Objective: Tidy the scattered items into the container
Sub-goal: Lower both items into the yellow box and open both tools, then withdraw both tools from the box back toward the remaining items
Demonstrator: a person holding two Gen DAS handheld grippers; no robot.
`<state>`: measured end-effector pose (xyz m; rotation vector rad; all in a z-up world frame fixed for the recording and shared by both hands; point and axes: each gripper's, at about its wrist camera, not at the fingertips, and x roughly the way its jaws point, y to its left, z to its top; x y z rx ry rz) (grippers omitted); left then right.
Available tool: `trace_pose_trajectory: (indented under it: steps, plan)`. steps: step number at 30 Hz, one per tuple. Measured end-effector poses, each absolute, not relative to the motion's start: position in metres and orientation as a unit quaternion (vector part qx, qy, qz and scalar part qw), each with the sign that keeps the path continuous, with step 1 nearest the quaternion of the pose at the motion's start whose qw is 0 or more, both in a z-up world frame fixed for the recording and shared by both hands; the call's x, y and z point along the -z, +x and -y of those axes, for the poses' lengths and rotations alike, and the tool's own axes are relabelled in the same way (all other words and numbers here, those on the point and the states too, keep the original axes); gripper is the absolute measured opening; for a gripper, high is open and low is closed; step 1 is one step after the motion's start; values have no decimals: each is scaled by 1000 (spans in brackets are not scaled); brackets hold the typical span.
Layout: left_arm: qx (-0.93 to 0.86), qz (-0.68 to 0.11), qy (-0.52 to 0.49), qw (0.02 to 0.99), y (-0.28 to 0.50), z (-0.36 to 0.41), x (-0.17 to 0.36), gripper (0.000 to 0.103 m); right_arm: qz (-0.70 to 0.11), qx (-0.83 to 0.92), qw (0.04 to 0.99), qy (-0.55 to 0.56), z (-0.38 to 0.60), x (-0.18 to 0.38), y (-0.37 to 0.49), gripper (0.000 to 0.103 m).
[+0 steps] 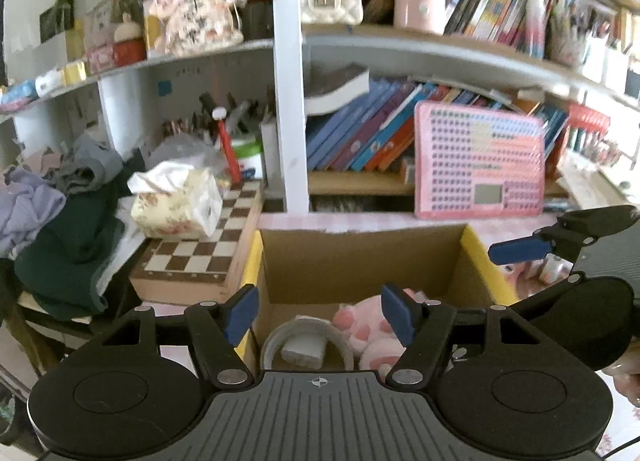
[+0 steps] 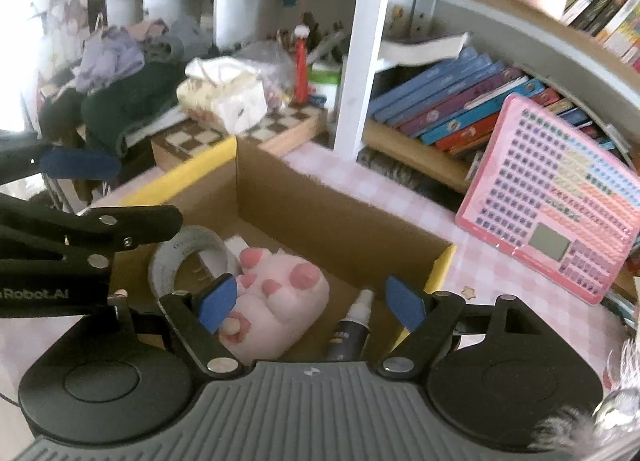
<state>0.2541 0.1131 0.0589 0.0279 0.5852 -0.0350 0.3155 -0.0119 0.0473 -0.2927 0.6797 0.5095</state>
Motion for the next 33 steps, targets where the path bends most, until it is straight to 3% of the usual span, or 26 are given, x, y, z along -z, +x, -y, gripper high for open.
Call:
trace_pose_trajectory:
  steps: [12,33]
  plan:
    - [35,-261,19,964,181,-116,-78,71,-282,-207,932,-92,32,-77,237,81]
    - [74,-256,29,963,84,-109,-70,78,-267,-88,959,-24,63,-65,107,82]
